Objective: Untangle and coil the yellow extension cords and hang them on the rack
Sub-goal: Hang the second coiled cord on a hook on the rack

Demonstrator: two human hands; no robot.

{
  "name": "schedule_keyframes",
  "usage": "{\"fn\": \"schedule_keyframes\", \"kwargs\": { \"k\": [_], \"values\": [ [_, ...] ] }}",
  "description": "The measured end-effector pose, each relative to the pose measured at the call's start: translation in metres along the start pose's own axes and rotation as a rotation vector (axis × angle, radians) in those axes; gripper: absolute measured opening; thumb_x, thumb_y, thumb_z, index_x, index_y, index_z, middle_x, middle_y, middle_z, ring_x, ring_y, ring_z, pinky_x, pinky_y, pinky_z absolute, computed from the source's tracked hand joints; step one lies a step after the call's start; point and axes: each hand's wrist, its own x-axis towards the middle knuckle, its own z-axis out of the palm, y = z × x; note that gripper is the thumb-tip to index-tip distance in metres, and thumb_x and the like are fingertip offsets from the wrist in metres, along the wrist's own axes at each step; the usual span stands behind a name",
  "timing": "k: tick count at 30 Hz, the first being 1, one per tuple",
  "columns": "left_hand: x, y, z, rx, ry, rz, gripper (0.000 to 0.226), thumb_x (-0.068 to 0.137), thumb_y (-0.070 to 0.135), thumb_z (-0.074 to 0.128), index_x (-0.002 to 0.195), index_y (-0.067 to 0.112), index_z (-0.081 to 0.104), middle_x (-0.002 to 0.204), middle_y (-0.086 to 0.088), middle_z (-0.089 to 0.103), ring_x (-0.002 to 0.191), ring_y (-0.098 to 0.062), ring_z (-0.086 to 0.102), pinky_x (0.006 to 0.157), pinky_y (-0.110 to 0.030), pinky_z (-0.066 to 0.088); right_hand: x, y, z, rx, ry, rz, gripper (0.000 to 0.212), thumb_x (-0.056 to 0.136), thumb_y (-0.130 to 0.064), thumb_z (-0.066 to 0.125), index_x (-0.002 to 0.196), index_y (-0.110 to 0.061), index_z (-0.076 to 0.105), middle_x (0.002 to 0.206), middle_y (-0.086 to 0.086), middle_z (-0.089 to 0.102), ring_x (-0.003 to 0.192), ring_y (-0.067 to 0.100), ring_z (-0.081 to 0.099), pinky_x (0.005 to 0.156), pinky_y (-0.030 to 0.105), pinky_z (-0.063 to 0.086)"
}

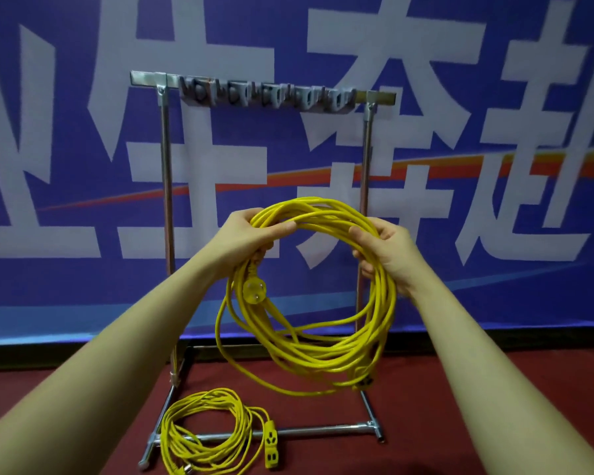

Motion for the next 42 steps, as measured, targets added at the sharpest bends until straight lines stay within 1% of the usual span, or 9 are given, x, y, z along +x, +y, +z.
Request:
{"fn": "schedule_keyframes", "kwargs": {
  "k": [6, 11, 15, 20, 26, 31, 37, 40, 42],
  "values": [
    [0.068, -0.033, -0.001, -0.02, 0.073, 0.055, 0.03, 0.079, 0.036, 0.073, 0.085, 0.01, 0.06, 0.056, -0.002, 0.049, 0.045, -0.012, 0.044, 0.042, -0.025, 0.04, 0.061, 0.014, -0.012, -0.085, 0.045, -0.01, 0.024, 0.087, -0.028, 0.063, 0.107, -0.016, 0.067, 0.063, 0.008, 0.056, 0.042, 0.015, 0.044, 0.042, 0.022, 0.037],
    [0.149, -0.078, -0.008, -0.035, 0.097, 0.066, 0.038, 0.072, 0.043, 0.072, 0.086, 0.009, 0.062, 0.054, 0.0, 0.05, 0.045, -0.013, 0.046, 0.042, -0.025, 0.041, 0.14, 0.046, -0.027, -0.133, 0.047, -0.002, 0.033, 0.078, -0.035, 0.066, 0.105, -0.016, 0.068, 0.064, 0.008, 0.056, 0.043, 0.014, 0.045, 0.04, 0.022, 0.038],
    [0.209, -0.085, -0.02, -0.027, 0.131, 0.071, 0.044, 0.067, 0.046, 0.071, 0.09, 0.009, 0.064, 0.05, 0.005, 0.051, 0.043, -0.011, 0.048, 0.042, -0.023, 0.042, 0.202, 0.051, -0.036, -0.15, 0.053, 0.0, 0.028, 0.076, -0.035, 0.066, 0.101, -0.023, 0.07, 0.064, 0.008, 0.057, 0.042, 0.013, 0.045, 0.04, 0.021, 0.039],
    [0.273, -0.043, -0.039, -0.001, 0.16, 0.073, 0.03, 0.063, 0.045, 0.071, 0.083, 0.023, 0.063, 0.049, 0.008, 0.056, 0.042, -0.004, 0.049, 0.041, -0.017, 0.04, 0.268, 0.005, -0.046, -0.13, 0.063, 0.028, 0.03, 0.071, -0.032, 0.068, 0.1, -0.026, 0.07, 0.063, 0.008, 0.058, 0.046, 0.017, 0.046, 0.04, 0.021, 0.039],
    [0.349, 0.042, -0.055, -0.04, 0.205, 0.031, 0.035, 0.058, 0.048, 0.074, 0.075, 0.02, 0.063, 0.047, 0.003, 0.05, 0.041, -0.011, 0.041, 0.042, -0.021, 0.035, 0.34, -0.09, -0.073, -0.135, 0.059, 0.053, 0.027, 0.068, -0.031, 0.077, 0.095, -0.028, 0.073, 0.061, 0.01, 0.059, 0.041, 0.016, 0.044, 0.039, 0.022, 0.038],
    [0.377, 0.087, -0.059, 0.013, 0.265, -0.114, 0.069, 0.058, 0.062, 0.078, 0.075, -0.001, 0.059, 0.055, -0.016, 0.048, 0.051, -0.015, 0.042, 0.05, -0.033, 0.035, 0.383, -0.165, -0.087, -0.242, -0.022, 0.144, 0.03, 0.068, -0.025, 0.071, 0.097, -0.025, 0.068, 0.061, -0.002, 0.064, 0.046, 0.004, 0.053, 0.045, 0.017, 0.042],
    [0.384, 0.133, -0.046, 0.076, 0.302, -0.181, 0.04, 0.064, 0.049, 0.07, 0.068, 0.011, 0.056, 0.046, 0.007, 0.046, 0.046, -0.006, 0.037, 0.047, -0.019, 0.033, 0.413, -0.193, -0.104, -0.238, -0.066, 0.245, 0.028, 0.079, -0.003, 0.07, 0.097, -0.024, 0.066, 0.062, -0.009, 0.067, 0.05, 0.0, 0.057, 0.049, 0.012, 0.042],
    [0.399, 0.143, -0.045, 0.156, 0.228, -0.168, 0.02, 0.074, 0.037, 0.074, 0.073, 0.029, 0.056, 0.051, 0.013, 0.055, 0.048, -0.003, 0.048, 0.051, -0.022, 0.039, 0.421, -0.196, -0.116, -0.234, -0.041, 0.286, 0.029, 0.079, -0.007, 0.071, 0.099, -0.028, 0.065, 0.067, -0.011, 0.068, 0.054, 0.001, 0.06, 0.048, 0.014, 0.044],
    [0.409, 0.139, -0.05, 0.277, 0.175, -0.119, 0.025, 0.075, 0.041, 0.075, 0.079, 0.033, 0.053, 0.057, 0.013, 0.059, 0.057, 0.002, 0.054, 0.056, -0.018, 0.041, 0.427, -0.192, -0.122, -0.236, -0.043, 0.316, 0.029, 0.079, -0.011, 0.071, 0.102, -0.027, 0.065, 0.066, -0.011, 0.067, 0.052, 0.001, 0.057, 0.047, 0.016, 0.044]
  ]
}}
